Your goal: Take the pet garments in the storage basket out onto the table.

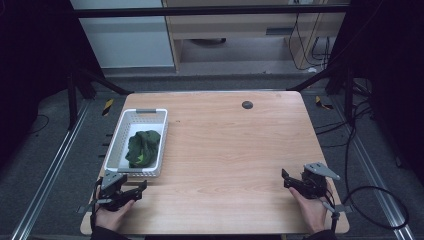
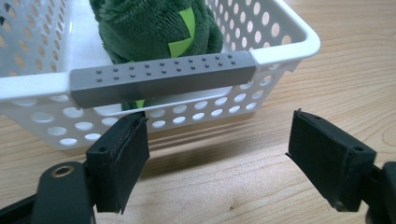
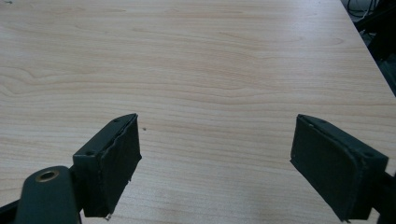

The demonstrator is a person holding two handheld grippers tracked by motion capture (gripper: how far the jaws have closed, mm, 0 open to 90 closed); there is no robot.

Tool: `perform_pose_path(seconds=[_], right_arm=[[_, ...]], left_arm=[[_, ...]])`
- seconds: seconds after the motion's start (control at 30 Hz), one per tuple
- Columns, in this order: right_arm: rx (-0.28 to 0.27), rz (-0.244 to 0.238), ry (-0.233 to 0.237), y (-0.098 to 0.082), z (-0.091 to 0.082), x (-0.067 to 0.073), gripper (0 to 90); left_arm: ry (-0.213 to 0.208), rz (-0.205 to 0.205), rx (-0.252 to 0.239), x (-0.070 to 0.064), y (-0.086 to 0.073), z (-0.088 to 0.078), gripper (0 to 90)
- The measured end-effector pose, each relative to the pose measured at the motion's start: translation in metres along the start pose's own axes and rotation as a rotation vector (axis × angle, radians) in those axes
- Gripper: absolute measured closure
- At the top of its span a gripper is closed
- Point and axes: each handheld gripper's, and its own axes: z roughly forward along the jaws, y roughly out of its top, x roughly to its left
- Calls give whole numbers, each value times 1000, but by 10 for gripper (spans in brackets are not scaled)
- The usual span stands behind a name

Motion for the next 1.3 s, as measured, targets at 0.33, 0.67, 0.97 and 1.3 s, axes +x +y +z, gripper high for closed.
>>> perform_pose_path(seconds=[0.33,0.67,0.97,1.3], right_arm=[[-17,-22,19,0,-3,4,151],[-20,-39,31,0,-3,8,150],[-16,-40,44,0,-3,11,143],[-9,-51,48,0,-2,14,140]], left_arm=[[9,-12,-54,2,5,-16,212],[20,-42,-84,5,11,-26,211],[18,-49,-116,5,21,-35,214],[6,-37,-97,4,31,-36,214]])
